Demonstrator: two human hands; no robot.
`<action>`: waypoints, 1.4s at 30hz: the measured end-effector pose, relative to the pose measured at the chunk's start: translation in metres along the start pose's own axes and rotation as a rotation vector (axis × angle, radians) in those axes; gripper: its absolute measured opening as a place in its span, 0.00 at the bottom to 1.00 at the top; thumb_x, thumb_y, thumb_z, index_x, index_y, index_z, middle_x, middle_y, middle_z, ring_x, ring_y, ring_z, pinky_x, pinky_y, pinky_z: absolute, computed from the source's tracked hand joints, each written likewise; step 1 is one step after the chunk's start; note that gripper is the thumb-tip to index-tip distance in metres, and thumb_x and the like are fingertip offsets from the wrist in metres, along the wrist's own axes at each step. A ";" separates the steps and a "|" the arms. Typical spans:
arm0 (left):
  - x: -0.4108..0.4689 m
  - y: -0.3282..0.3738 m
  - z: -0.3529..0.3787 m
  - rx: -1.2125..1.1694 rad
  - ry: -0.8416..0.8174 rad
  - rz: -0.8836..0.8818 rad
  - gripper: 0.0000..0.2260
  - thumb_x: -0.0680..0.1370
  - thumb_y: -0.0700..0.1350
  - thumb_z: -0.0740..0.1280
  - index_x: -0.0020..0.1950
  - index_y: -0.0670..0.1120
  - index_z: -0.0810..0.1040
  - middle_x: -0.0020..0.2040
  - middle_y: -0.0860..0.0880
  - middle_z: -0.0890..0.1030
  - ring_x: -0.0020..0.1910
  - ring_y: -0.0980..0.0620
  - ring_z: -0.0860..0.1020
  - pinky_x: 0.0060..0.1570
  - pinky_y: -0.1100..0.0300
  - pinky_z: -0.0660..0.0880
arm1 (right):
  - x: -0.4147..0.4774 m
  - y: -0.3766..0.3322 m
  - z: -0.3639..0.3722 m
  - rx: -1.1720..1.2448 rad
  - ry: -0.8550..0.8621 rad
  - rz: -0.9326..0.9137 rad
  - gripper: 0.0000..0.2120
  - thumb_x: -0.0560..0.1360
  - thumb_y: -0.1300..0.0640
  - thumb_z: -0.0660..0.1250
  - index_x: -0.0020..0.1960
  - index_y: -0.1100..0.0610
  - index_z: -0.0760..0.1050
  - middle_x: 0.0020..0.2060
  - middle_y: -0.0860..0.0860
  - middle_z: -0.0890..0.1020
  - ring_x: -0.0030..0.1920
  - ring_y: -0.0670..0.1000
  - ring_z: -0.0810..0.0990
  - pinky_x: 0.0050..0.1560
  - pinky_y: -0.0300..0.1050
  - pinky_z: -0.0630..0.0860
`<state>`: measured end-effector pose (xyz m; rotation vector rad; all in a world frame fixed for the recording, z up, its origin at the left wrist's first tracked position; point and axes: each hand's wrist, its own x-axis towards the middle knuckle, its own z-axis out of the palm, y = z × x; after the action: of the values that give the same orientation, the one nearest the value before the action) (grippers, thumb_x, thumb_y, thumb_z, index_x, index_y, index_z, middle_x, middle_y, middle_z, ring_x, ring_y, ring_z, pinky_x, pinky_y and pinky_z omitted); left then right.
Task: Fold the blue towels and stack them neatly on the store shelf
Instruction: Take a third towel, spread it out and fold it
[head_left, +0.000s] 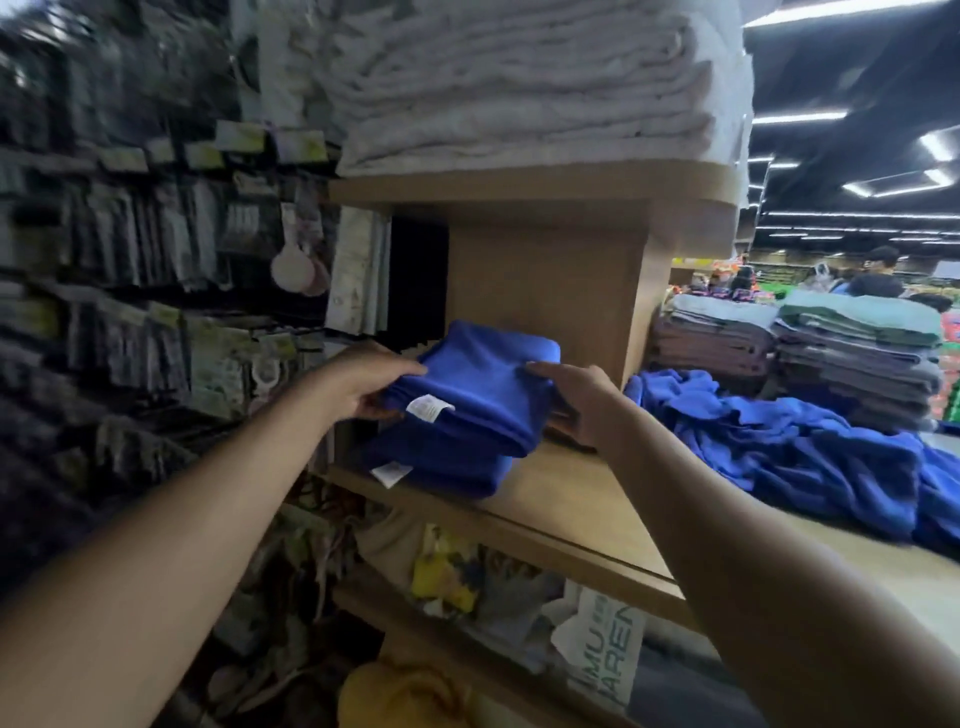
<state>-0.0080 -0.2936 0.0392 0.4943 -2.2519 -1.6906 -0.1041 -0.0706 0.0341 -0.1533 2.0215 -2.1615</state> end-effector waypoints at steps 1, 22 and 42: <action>0.005 -0.008 -0.003 0.018 0.028 -0.011 0.06 0.78 0.47 0.72 0.46 0.49 0.76 0.37 0.49 0.78 0.34 0.53 0.76 0.24 0.66 0.73 | 0.005 0.007 0.007 -0.015 0.005 0.009 0.25 0.69 0.55 0.81 0.60 0.64 0.76 0.42 0.56 0.80 0.39 0.54 0.81 0.27 0.42 0.78; -0.046 0.022 0.128 0.665 0.253 1.080 0.11 0.74 0.41 0.68 0.55 0.50 0.81 0.53 0.51 0.81 0.54 0.47 0.77 0.56 0.52 0.73 | -0.034 0.030 -0.128 -1.292 0.045 -0.771 0.08 0.73 0.46 0.58 0.47 0.41 0.76 0.45 0.41 0.77 0.46 0.50 0.79 0.40 0.49 0.77; 0.048 0.051 0.342 0.446 0.139 1.078 0.05 0.77 0.52 0.72 0.49 0.55 0.87 0.53 0.58 0.85 0.53 0.51 0.80 0.53 0.56 0.76 | -0.005 0.021 -0.319 -0.942 0.367 -0.495 0.06 0.71 0.56 0.72 0.44 0.45 0.83 0.35 0.44 0.85 0.36 0.42 0.81 0.47 0.48 0.81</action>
<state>-0.1998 -0.0058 -0.0051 -0.4642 -2.1209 -0.6002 -0.1601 0.2408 -0.0098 -0.4332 3.3616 -1.2698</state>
